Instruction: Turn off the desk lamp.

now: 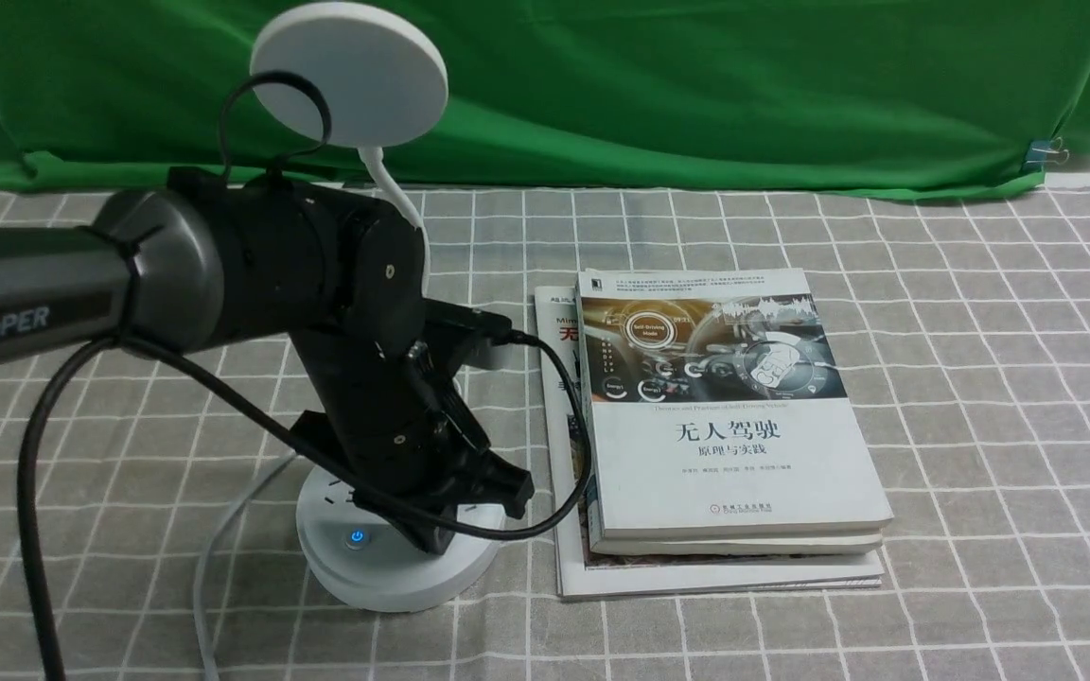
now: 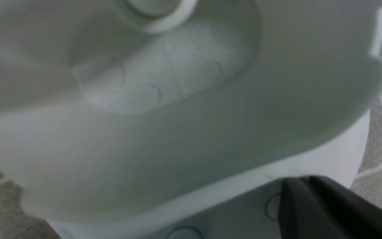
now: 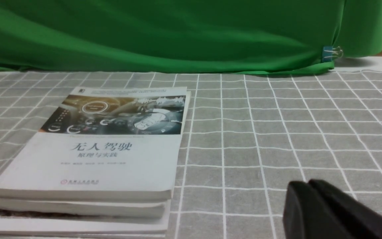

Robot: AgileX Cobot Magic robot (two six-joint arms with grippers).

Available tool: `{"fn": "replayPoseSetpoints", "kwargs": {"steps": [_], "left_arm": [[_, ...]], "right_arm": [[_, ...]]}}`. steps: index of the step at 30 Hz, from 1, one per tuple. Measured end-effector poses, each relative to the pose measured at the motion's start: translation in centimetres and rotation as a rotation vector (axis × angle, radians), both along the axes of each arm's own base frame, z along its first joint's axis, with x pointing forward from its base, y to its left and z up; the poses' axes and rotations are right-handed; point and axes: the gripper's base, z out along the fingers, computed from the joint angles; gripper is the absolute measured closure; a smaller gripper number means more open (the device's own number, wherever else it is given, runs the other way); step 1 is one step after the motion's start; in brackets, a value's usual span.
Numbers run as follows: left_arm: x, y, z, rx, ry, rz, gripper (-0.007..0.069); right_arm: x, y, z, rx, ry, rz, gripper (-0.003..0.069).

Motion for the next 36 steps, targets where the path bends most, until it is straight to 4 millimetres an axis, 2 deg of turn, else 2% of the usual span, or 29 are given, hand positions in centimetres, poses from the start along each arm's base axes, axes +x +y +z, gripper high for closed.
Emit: {"fn": "replayPoseSetpoints", "kwargs": {"steps": [3, 9, 10, 11, 12, 15, 17, 20, 22, 27, 36], "left_arm": [[0.0, 0.0, 0.1, 0.001, 0.003, -0.001, 0.0606], [-0.8, 0.4, 1.4, -0.008, -0.013, -0.004, 0.0606], [-1.6, 0.9, 2.9, -0.029, -0.056, -0.004, 0.0606], [-2.1, 1.1, 3.4, -0.036, -0.070, -0.004, 0.0606], [-2.2, 1.2, 3.6, -0.039, -0.076, -0.003, 0.0606], [-5.1, 2.7, 4.7, -0.081, -0.130, 0.015, 0.0606], [-6.1, 3.2, 5.2, -0.103, -0.169, 0.023, 0.0606], [-9.4, 5.2, 6.1, -0.168, -0.314, 0.046, 0.0606], [-11.4, 6.4, 6.1, -0.216, -0.427, 0.066, 0.0606], [-14.5, 8.6, 5.8, -0.321, -0.672, 0.110, 0.0606], [-17.5, 10.8, 4.2, -0.371, -0.931, 0.085, 0.0606]], "right_arm": [[0.0, 0.0, 0.0, 0.000, 0.000, 0.000, 0.0622], [0.0, 0.0, 0.0, 0.000, 0.000, 0.000, 0.0622], [0.0, 0.0, 0.0, 0.000, 0.000, 0.000, 0.0622], [0.0, 0.0, 0.0, 0.000, 0.000, 0.000, 0.0622], [0.0, 0.0, 0.0, 0.000, 0.000, 0.000, 0.0622], [0.0, 0.0, 0.0, 0.000, 0.000, 0.000, 0.0622], [0.0, 0.0, 0.0, 0.000, 0.000, 0.000, 0.0622], [0.0, 0.0, 0.0, 0.000, 0.000, 0.000, 0.0622], [0.0, 0.0, 0.0, 0.000, 0.000, 0.000, 0.0622], [0.0, 0.0, 0.0, 0.000, 0.000, 0.000, 0.0622], [0.0, 0.0, 0.0, 0.000, 0.000, 0.000, 0.0622]]}}
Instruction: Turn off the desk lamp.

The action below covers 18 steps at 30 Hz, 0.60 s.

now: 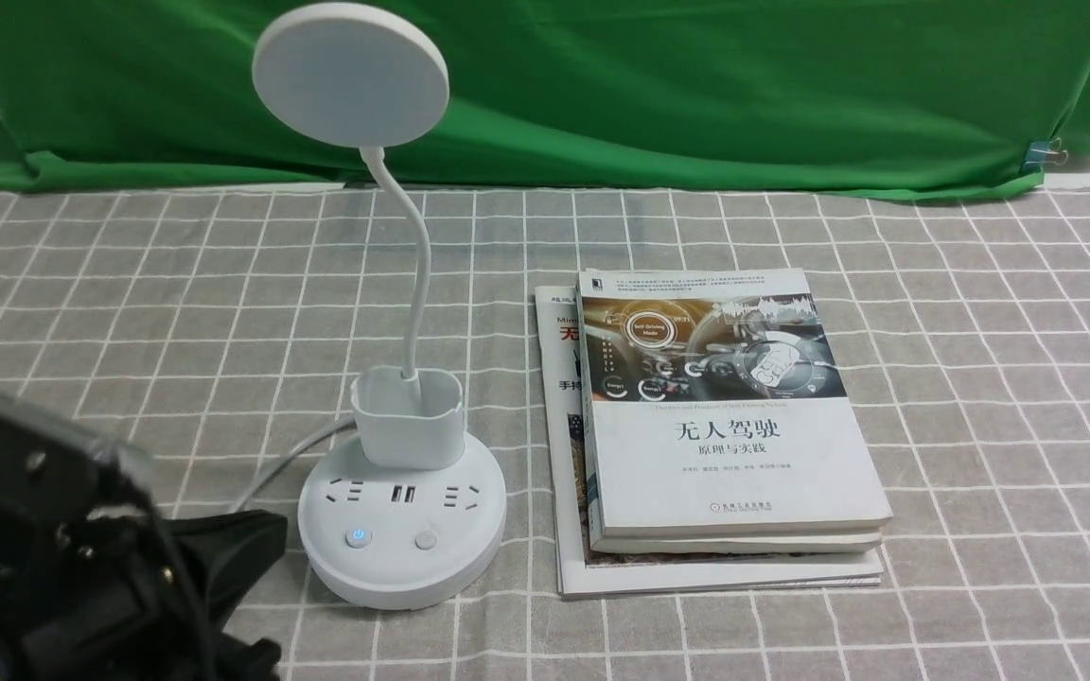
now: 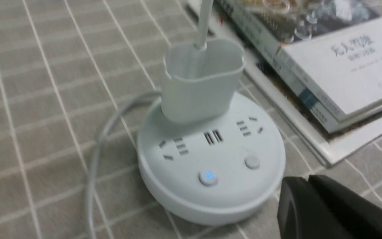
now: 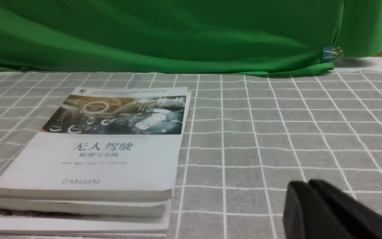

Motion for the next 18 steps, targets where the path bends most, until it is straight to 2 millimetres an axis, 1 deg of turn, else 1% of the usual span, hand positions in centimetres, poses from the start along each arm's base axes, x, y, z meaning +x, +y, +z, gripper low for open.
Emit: {"fn": "replayPoseSetpoints", "kwargs": {"steps": [3, 6, 11, 12, 14, 18], "left_arm": [[-0.2, 0.2, -0.4, 0.002, -0.021, -0.001, 0.0606], [-0.1, 0.1, -0.2, 0.006, -0.051, -0.007, 0.0606], [-0.3, 0.3, 0.4, 0.040, -0.194, -0.037, 0.0606], [-0.7, 0.7, 0.6, 0.043, -0.273, -0.036, 0.0606], [-1.7, 1.7, 0.6, 0.027, -0.369, 0.006, 0.0606], [-4.0, 4.4, 0.0, -0.011, -0.524, 0.167, 0.0606]], "right_arm": [[0.0, 0.0, 0.0, 0.000, 0.000, 0.000, 0.0622], [0.0, 0.0, 0.0, 0.000, 0.000, 0.000, 0.0622], [0.0, 0.0, 0.0, 0.000, 0.000, 0.000, 0.0622], [0.0, 0.0, 0.0, 0.000, 0.000, 0.000, 0.0622], [0.0, 0.0, 0.0, 0.000, 0.000, 0.000, 0.0622], [0.0, 0.0, 0.0, 0.000, 0.000, 0.000, 0.0623]]}}
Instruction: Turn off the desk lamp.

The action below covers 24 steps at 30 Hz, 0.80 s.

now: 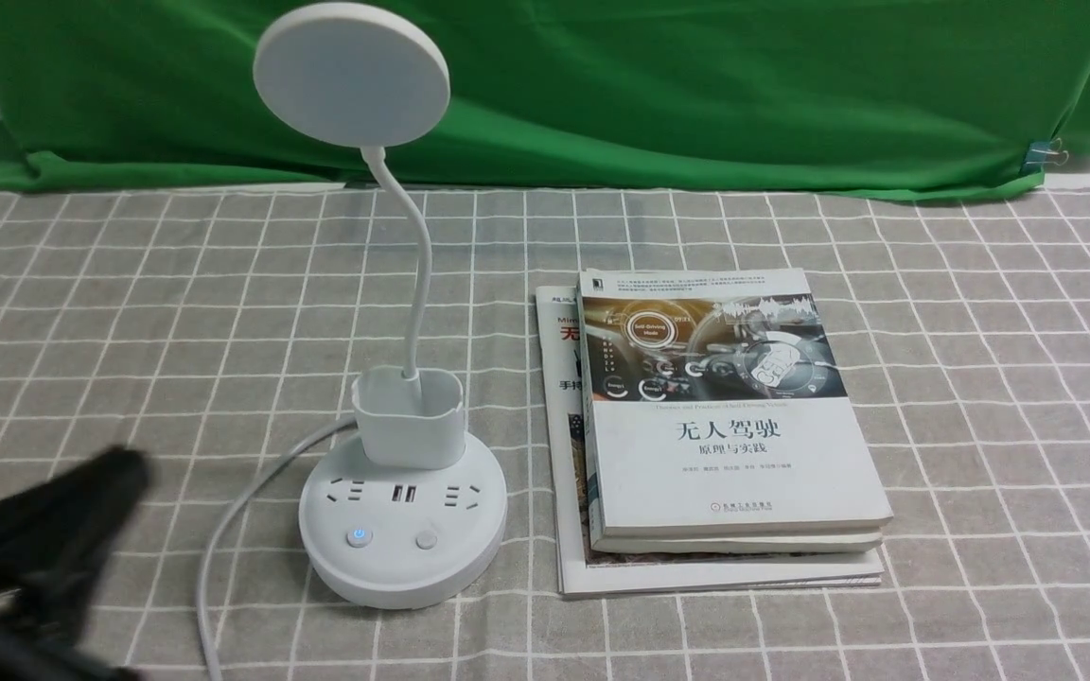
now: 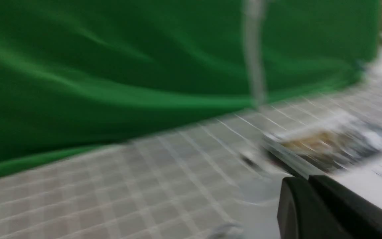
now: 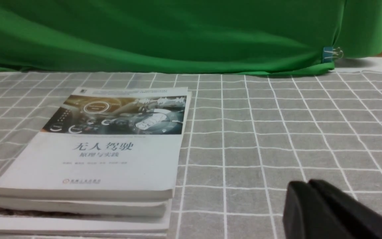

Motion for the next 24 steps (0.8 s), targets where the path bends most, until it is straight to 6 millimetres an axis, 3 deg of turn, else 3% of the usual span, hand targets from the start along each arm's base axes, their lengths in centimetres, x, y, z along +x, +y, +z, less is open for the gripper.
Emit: {"fn": "replayPoseSetpoints", "kwargs": {"steps": [8, 15, 24], "left_arm": [[-2.9, 2.5, -1.3, -0.087, -0.050, 0.254, 0.0606], [-3.4, 2.4, -3.7, -0.073, 0.191, 0.280, 0.0606], [-3.4, 2.4, -3.7, -0.073, 0.196, 0.279, 0.0606]], "right_arm": [[0.0, 0.0, 0.0, 0.000, 0.000, 0.000, 0.0624], [0.0, 0.0, 0.0, 0.000, 0.000, 0.000, 0.0624], [0.0, 0.0, 0.0, 0.000, 0.000, 0.000, 0.0624]]}}
